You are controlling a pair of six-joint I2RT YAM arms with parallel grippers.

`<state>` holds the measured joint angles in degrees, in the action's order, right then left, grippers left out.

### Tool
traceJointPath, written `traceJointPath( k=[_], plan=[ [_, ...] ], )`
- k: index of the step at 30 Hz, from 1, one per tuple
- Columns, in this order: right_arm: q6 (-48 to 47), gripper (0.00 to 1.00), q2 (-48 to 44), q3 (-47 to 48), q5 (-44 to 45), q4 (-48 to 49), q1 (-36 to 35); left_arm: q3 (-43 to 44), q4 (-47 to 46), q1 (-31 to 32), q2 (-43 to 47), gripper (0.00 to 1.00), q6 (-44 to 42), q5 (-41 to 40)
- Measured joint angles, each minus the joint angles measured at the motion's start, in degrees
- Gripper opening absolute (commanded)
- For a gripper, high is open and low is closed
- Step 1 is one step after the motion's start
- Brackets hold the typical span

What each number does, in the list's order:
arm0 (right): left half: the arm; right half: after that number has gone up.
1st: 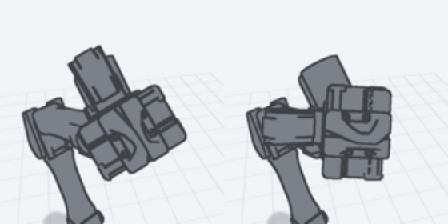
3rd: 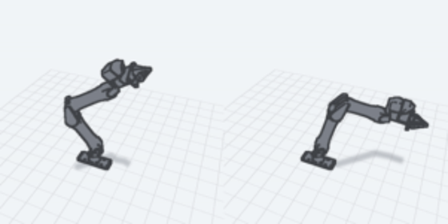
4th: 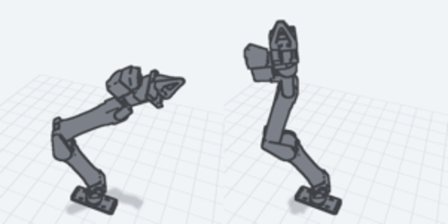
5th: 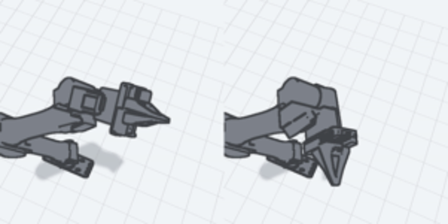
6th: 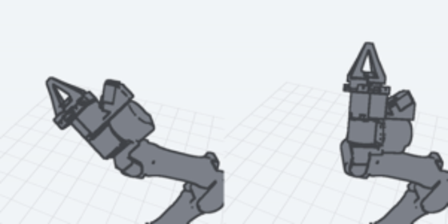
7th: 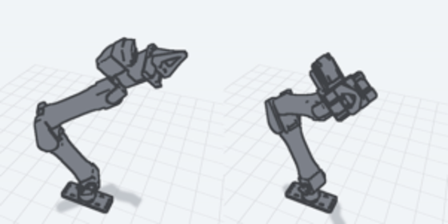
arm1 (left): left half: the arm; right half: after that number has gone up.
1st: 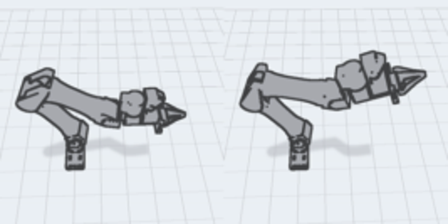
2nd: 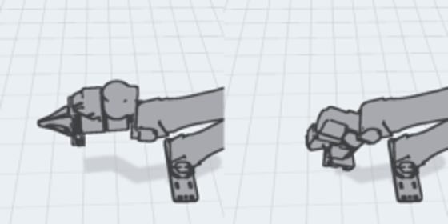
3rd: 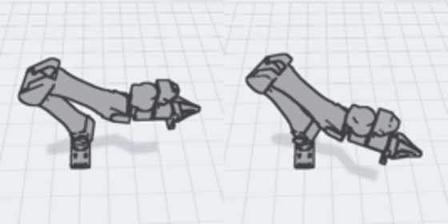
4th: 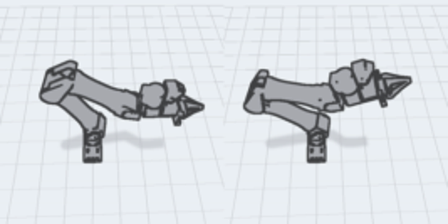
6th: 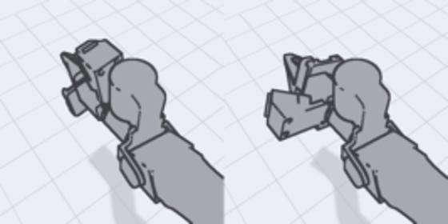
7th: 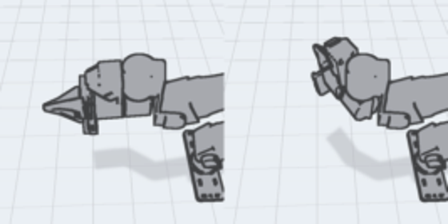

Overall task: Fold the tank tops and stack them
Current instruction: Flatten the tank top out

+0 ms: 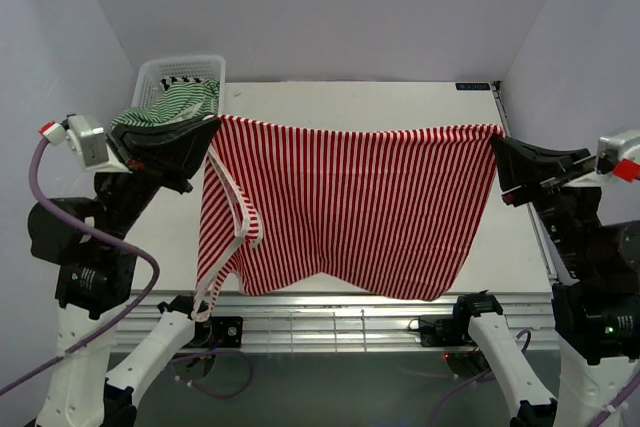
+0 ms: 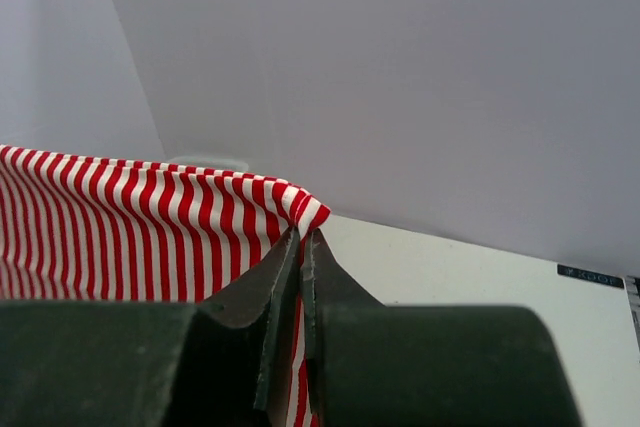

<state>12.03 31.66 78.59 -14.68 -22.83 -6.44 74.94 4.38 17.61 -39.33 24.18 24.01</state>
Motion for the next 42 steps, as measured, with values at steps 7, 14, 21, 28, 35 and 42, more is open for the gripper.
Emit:
traceJointPath(
  k=[7,14,21,28,35,42],
  plan=[
    [-0.1,0.08,12.0,-10.1,7.4,2.7,0.0,-6.8,-4.9,0.0,-15.0,0.00,0.3,-4.1],
    [-1.6,0.11,43.9,-15.6,13.3,8.9,0.7,6.5,-0.6,-2.0,-63.6,0.98,-2.2,-10.0],
    [-4.8,0.90,70.5,1.7,16.9,7.4,1.3,47.1,18.7,-3.5,-101.8,0.98,-3.6,-14.3],
    [-3.2,0.90,53.7,-7.2,11.9,8.5,0.9,25.9,15.8,-0.2,-81.0,0.98,-3.6,-14.8],
    [0.4,0.90,42.0,-23.9,6.5,7.8,-3.0,4.4,7.1,3.3,-57.3,0.98,0.1,-13.9],
    [2.6,0.90,42.8,-31.4,2.4,6.6,-5.1,-12.8,4.8,4.9,-56.4,0.98,4.3,-13.0]
  ],
)
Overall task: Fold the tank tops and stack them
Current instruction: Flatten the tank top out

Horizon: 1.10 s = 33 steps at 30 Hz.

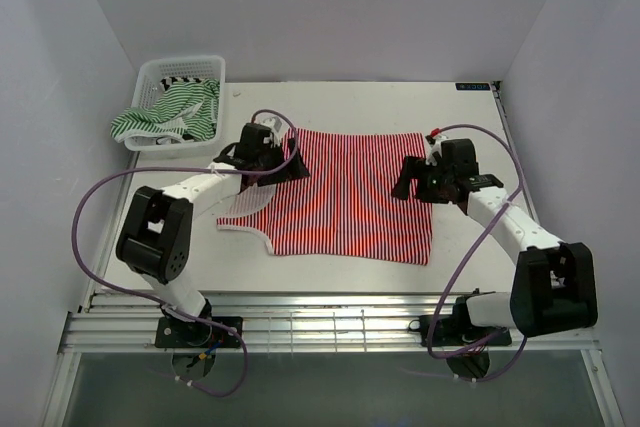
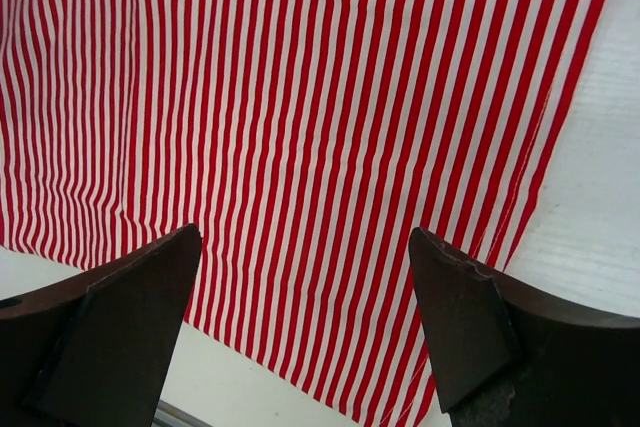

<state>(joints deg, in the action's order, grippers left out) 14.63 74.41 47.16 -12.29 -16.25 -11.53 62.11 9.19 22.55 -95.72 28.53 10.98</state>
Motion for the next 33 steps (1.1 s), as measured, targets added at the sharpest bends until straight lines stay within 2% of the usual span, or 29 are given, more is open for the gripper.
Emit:
traceJointPath(
  k=[6,10,22,28,33],
  plan=[
    [0.7,0.90,8.5,-0.5,-1.4,1.6,-0.2,-2.6,0.7,0.5,-5.8,0.98,1.1,0.2],
    [1.4,0.90,14.9,0.4,-0.1,1.7,-0.2,0.7,0.6,0.5,-9.5,0.98,1.4,-0.6],
    [3.3,0.90,30.0,17.2,2.5,3.0,1.4,12.8,0.2,-0.8,-19.2,0.98,1.4,-1.8],
    [1.7,0.90,32.7,21.7,3.3,1.7,2.2,16.3,2.3,-1.7,-20.8,0.98,0.5,-1.7],
    [0.6,0.90,28.5,21.0,3.7,-1.2,2.4,16.2,4.9,-1.7,-18.8,0.98,0.3,-0.7]
  ],
)
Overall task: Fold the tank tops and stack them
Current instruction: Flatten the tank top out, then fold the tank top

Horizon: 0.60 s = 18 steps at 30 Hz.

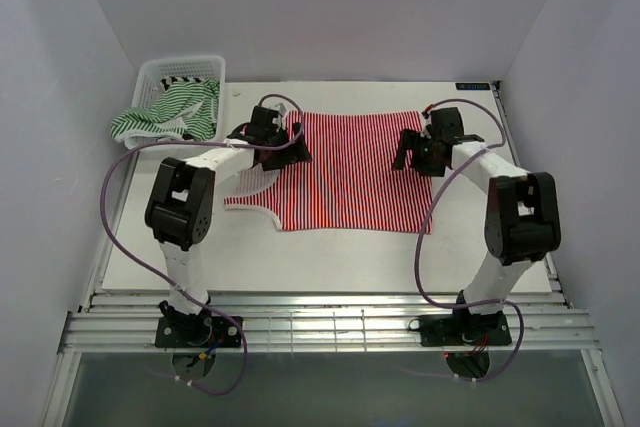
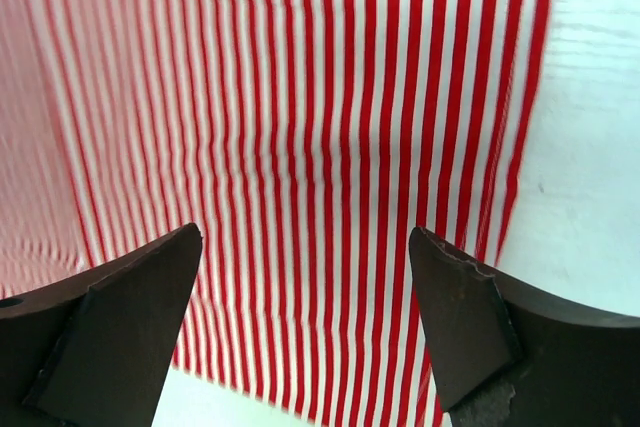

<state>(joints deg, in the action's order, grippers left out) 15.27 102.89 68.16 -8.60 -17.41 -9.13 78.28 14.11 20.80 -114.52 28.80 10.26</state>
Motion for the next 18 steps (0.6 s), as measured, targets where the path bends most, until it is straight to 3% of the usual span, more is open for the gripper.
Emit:
traceJointPath(
  k=[3,10,14,18],
  plan=[
    [-0.2,0.90,-9.6,-3.3,0.9,-0.8,0.0,-4.3,0.9,0.0,7.3,0.98,1.0,0.0],
    [4.1,0.90,-37.3,-18.1,4.6,-0.9,0.1,-21.9,2.9,0.8,36.9,0.98,6.5,-1.9],
    [6.7,0.90,-43.9,-25.7,5.6,-3.8,0.2,-31.6,5.4,1.1,46.3,0.98,10.3,-2.4],
    [8.4,0.90,-46.3,-30.4,6.1,-6.8,0.4,-39.0,7.6,1.2,48.2,0.98,13.3,-2.4]
  ],
)
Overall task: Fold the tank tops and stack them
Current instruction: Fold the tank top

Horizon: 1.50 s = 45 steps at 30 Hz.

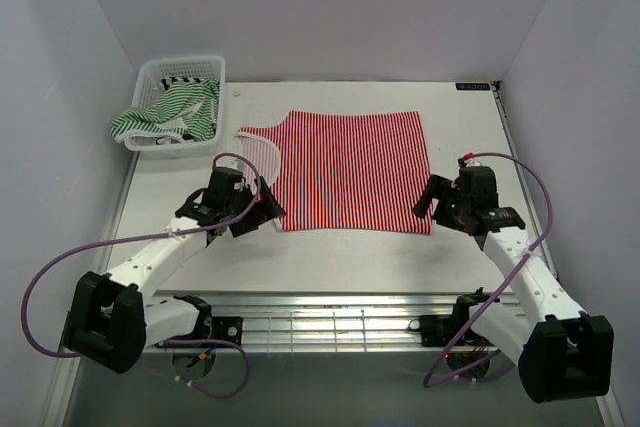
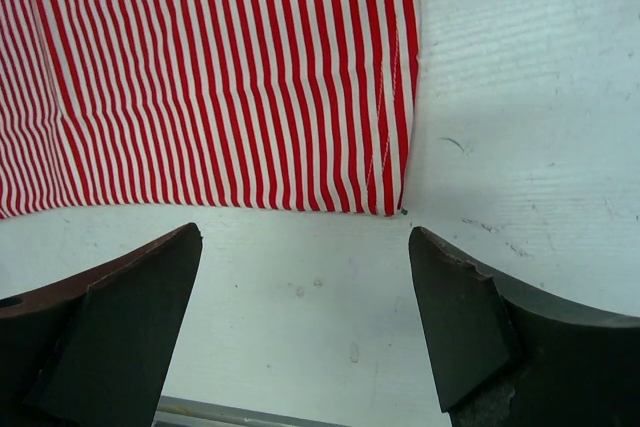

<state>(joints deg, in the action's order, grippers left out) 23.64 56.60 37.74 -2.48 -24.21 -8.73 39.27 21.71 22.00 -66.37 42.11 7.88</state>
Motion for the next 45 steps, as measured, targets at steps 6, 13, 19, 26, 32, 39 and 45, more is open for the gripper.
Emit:
traceJointPath(
  k=[6,13,19,26,32,39,45],
  plan=[
    [2.1,0.90,-0.7,-3.4,0.6,-1.4,0.1,-3.3,-1.2,0.0,-3.5,0.98,2.4,1.3],
    [3.2,0.90,3.5,-4.8,0.7,-1.4,0.2,-4.4,-7.1,0.1,-10.3,0.84,4.3,3.7],
    [3.2,0.90,6.0,-4.9,1.1,-1.4,0.8,-3.8,-10.8,0.1,-14.6,0.66,5.0,4.6],
    [3.3,0.90,6.1,-4.9,1.8,-1.4,1.3,-3.0,-12.9,0.1,-18.9,0.05,5.4,5.1],
    [3.9,0.95,6.1,-4.9,3.3,-1.4,2.1,-3.0,-13.2,0.2,-19.3,0.00,5.1,5.5],
    [4.2,0.69,6.7,-4.9,4.2,-1.2,2.6,-3.3,-12.8,0.2,-18.5,0.00,5.9,4.3],
    [4.3,0.48,10.5,-4.9,4.2,-0.1,2.7,-4.1,-12.2,0.2,-17.1,0.00,6.0,3.1]
  ],
)
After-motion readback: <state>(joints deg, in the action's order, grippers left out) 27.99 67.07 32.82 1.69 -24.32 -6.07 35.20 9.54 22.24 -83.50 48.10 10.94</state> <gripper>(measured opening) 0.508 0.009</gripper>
